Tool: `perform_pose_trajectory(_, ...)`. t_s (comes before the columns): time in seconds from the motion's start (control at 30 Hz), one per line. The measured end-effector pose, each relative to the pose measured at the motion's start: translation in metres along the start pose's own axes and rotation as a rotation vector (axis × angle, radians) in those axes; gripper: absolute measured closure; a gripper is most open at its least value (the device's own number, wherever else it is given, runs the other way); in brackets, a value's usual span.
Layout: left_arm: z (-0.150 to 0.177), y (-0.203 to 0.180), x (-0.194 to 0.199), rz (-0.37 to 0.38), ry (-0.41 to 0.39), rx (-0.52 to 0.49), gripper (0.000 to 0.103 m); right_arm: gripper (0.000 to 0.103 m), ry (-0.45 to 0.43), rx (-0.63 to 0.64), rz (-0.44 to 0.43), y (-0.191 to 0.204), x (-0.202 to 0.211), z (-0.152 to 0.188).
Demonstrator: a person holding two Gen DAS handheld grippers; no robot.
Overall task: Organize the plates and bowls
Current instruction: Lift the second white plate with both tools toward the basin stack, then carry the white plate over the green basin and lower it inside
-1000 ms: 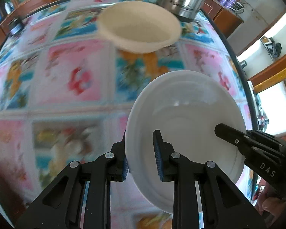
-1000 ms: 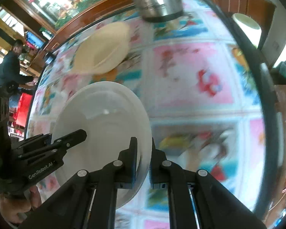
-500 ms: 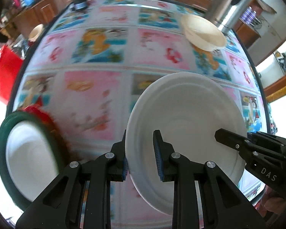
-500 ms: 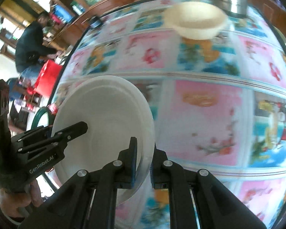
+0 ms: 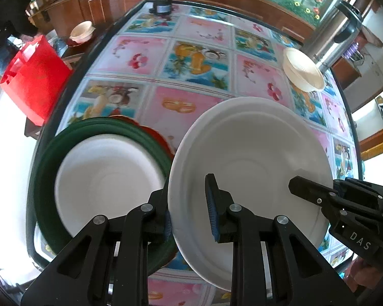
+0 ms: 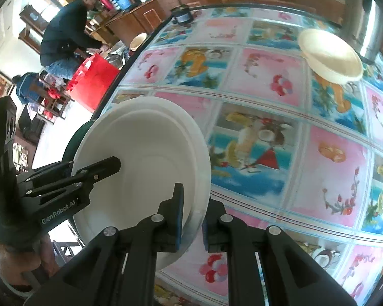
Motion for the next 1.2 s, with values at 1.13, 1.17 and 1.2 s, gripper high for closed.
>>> perform_pose_trajectory(1.13, 0.019, 0.139, 0.019, -0.136, -0.011, 0.193, 0.080, 0.089, 0.100, 0.219, -0.084, 0.121, -0.067, -0.010)
perform_pose_trajectory(1.17, 0.020, 0.140, 0.018, -0.135, -0.008, 0.194, 0.080, 0.089, 0.105, 0.220, -0.080, 0.121, -0.068, -0.009)
perform_pose_trajectory(1.2, 0.021, 0.140, 0.016, -0.136, -0.006, 0.195, 0.080, 0.089, 0.107, 0.222, -0.075, 0.121, -0.068, -0.008)
Point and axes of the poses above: each gripper's, at about its wrist camera, not at the fingertips, and x roughly against the way its jaws point, y to its left, z to its underside, the point moved 9 cm from there along -x, roughly the way its jaws point, and after that the axes turned 8 degrees about -y, right-handed, at the moved point
